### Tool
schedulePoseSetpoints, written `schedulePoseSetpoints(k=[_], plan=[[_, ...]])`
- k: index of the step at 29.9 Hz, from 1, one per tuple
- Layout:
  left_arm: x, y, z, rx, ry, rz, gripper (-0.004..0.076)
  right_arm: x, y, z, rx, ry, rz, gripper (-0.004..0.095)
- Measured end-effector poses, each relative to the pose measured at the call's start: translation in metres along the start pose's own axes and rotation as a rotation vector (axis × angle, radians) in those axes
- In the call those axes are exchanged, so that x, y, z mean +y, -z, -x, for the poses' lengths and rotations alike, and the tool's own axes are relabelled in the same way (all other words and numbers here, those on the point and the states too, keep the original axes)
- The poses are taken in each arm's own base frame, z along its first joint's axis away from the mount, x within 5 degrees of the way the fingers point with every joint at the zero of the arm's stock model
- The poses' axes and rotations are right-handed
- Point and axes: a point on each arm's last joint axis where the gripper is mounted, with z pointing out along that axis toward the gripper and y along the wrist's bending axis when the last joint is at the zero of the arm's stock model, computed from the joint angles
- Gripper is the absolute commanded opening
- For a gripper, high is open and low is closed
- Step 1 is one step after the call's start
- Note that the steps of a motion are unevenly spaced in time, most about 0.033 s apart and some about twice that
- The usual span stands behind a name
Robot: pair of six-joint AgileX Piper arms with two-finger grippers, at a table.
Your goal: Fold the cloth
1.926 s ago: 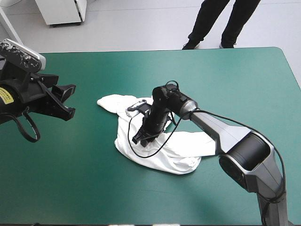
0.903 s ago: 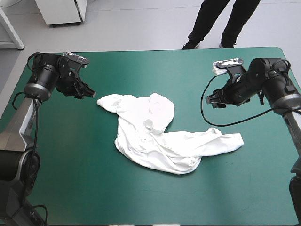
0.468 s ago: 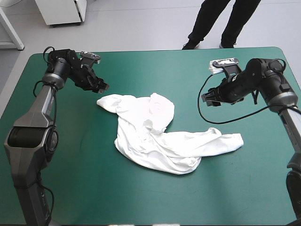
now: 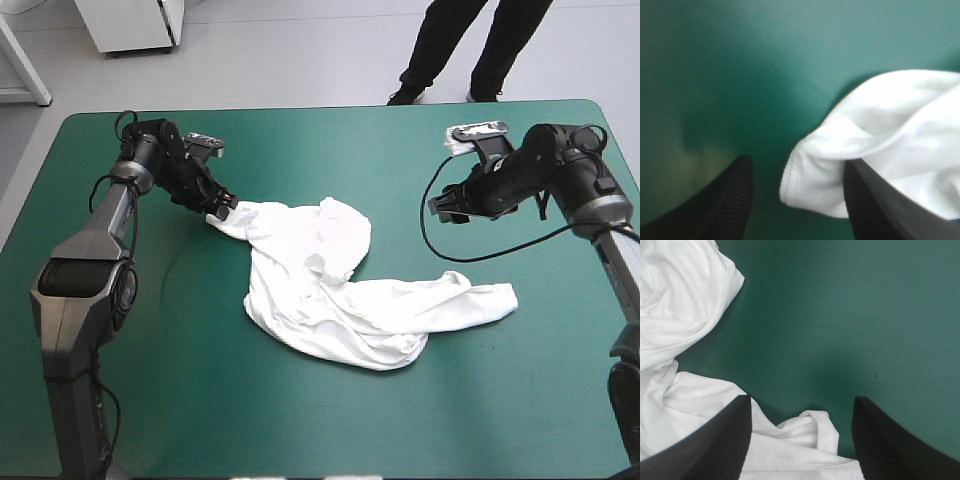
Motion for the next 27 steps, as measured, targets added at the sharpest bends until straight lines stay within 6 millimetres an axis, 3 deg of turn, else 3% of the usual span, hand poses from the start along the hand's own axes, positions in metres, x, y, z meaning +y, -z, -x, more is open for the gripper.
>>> schedulePoseSetpoints(k=[6, 13, 17, 22, 27], plan=[[-0.008, -0.001, 0.003, -0.008, -0.004, -0.028, 0.0175, -0.001, 0.0, -0.001, 0.01, 0.005, -0.006, 0.0554], [-0.023, -0.008, 0.004, 0.007, -0.028, -0.052, 0.0148, -0.002, -0.001, -0.005, 0.061, 0.008, -0.022, 0.0554], [-0.023, -0.009, 0.004, 0.008, -0.028, -0.052, -0.001, -0.003, 0.0, -0.008, 0.085, 0.006, -0.028, 0.0554], [-0.023, -0.009, 0.004, 0.007, -0.017, -0.052, -0.0022, -0.005, -0.003, -0.013, 0.136, 0.003, -0.046, 0.0554], [-0.024, -0.003, 0.004, -0.002, -0.011, -0.049, -0.0022, -0.013, -0.018, -0.031, 0.228, 0.013, -0.101, 0.0554]])
